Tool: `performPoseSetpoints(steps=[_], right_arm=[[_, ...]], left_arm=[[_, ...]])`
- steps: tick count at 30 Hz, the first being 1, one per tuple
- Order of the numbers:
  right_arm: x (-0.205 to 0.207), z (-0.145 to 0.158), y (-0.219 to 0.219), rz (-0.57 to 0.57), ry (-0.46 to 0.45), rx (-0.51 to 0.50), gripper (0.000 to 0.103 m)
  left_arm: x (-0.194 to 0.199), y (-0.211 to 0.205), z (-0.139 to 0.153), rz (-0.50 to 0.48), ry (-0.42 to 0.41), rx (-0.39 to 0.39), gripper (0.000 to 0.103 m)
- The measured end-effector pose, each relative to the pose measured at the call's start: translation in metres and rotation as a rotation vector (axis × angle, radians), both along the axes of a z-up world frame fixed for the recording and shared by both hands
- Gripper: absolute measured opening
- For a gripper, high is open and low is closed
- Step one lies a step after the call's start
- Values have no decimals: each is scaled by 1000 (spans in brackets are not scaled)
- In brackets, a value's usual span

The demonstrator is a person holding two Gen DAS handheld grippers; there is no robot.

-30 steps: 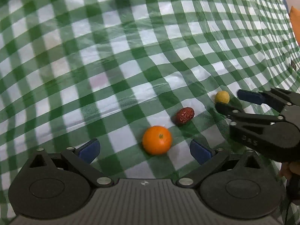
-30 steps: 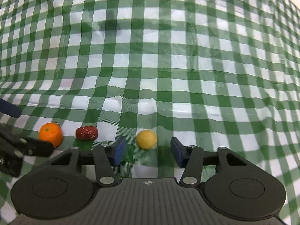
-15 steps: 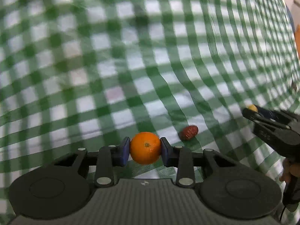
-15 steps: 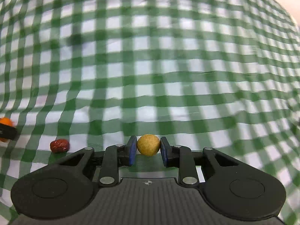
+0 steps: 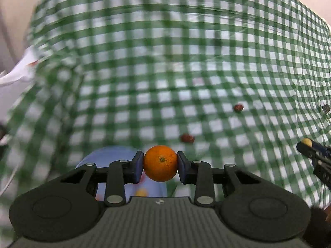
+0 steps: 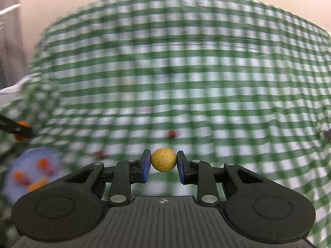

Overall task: Organize fruits
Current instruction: 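Carry the orange and the yellow fruit in both tools toward the blue plate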

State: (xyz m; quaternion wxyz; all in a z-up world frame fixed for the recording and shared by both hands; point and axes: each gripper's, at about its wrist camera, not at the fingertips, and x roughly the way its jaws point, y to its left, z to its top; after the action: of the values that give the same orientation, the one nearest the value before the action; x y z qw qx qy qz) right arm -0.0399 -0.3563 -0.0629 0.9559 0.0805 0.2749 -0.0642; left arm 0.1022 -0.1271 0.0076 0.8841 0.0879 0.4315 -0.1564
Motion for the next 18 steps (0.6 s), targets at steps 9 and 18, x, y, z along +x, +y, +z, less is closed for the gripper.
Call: performPoseSetpoints(steps=[9,18], right_arm=[[-56,50,129,297,26,40,28],[-85,65,184,404,30,-50,28]], left_arm=[[-101,81,13,70,16,-17,38],[-150,124,5,109,8,-56,38]])
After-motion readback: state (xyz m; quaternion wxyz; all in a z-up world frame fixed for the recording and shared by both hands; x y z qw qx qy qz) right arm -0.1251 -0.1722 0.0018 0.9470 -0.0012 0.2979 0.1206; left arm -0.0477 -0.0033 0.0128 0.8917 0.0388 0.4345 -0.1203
